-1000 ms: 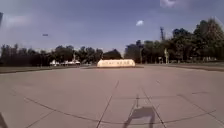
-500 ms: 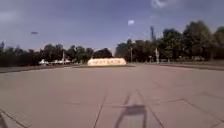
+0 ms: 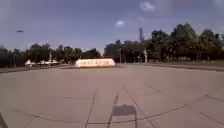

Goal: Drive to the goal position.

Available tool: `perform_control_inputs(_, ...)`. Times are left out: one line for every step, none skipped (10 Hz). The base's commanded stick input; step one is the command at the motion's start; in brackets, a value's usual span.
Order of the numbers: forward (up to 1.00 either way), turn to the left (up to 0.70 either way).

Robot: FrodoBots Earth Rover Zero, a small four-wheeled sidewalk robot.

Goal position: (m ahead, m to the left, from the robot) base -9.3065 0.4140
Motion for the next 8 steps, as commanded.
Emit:
perform_control_inputs(1.00, -0.37)
perform_control_inputs(1.00, -0.29)
perform_control_inputs(1.00, -0.20)
perform_control_inputs(1.00, -0.08)
perform_control_inputs(1.00, -0.06)
perform_control_inputs(1.00, -0.04)
perform_control_inputs(1.00, 0.01)
perform_control_inputs(1.00, 0.01)
